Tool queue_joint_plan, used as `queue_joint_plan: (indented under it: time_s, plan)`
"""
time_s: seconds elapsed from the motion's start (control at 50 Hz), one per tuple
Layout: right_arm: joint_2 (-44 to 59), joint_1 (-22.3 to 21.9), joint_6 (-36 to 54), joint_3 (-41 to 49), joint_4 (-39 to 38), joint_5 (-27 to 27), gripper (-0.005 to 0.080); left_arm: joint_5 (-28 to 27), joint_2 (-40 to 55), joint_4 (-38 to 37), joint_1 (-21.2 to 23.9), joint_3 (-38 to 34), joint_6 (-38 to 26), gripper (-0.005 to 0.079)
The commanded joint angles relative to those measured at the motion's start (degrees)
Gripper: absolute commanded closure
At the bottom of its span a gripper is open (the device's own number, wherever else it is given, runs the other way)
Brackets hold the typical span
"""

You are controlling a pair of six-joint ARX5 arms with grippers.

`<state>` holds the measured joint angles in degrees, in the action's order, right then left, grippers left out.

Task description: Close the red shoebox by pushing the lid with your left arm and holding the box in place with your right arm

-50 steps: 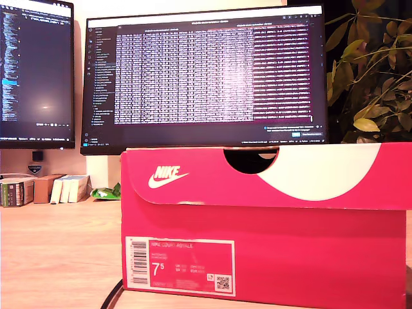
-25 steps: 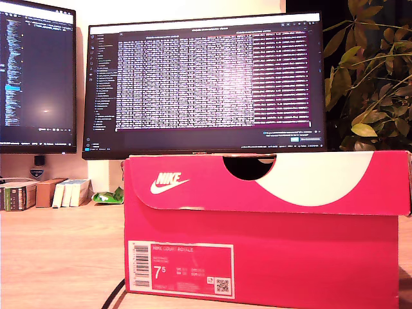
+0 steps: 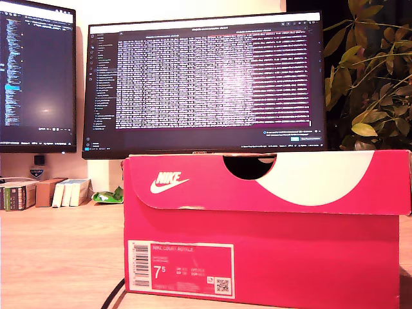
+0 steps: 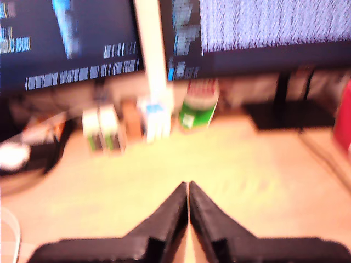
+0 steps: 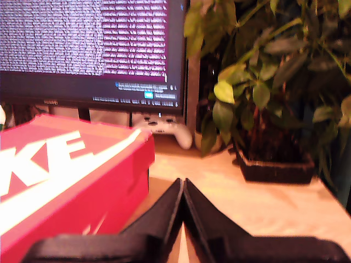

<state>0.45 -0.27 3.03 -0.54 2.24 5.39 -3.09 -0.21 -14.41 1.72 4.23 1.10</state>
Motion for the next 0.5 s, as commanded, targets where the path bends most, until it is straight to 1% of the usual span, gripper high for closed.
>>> queue_joint_plan:
  time_s: [0.0,0.06,0.08,0.2,0.22,0.48]
  plan:
    - [-0.35,0.13,-0.26,0.31,2.64,-0.02,0.0764,0.13,-0.42,-1.27,-0.09,-1.16,1.01,0.0761]
    - [-0.35,0.13,-0.26,0.31,5.75,-0.02,0.0764,0.11,-0.42,-3.8,-0.09,-1.16,1.44,0.0761]
    - [-0.35,0.15,-0.24,0.26,6.93,0.0,0.0764,0.11,-0.42,-4.5,-0.09,-1.16,2.69,0.0761]
    - [-0.35,0.15,-0.22,0.15,6.84,-0.02,0.0764,-0.35,-0.42,-5.88,0.0,-1.16,3.85,0.0761]
    - [-0.35,0.15,-0.22,0.15,6.82,-0.02,0.0764,-0.59,-0.42,-5.88,0.0,-1.16,4.92,0.0761]
    - [-0.35,0.15,-0.22,0.15,6.84,0.0,0.0764,-0.31,-0.39,-10.91,0.0,-1.16,4.76,0.0761]
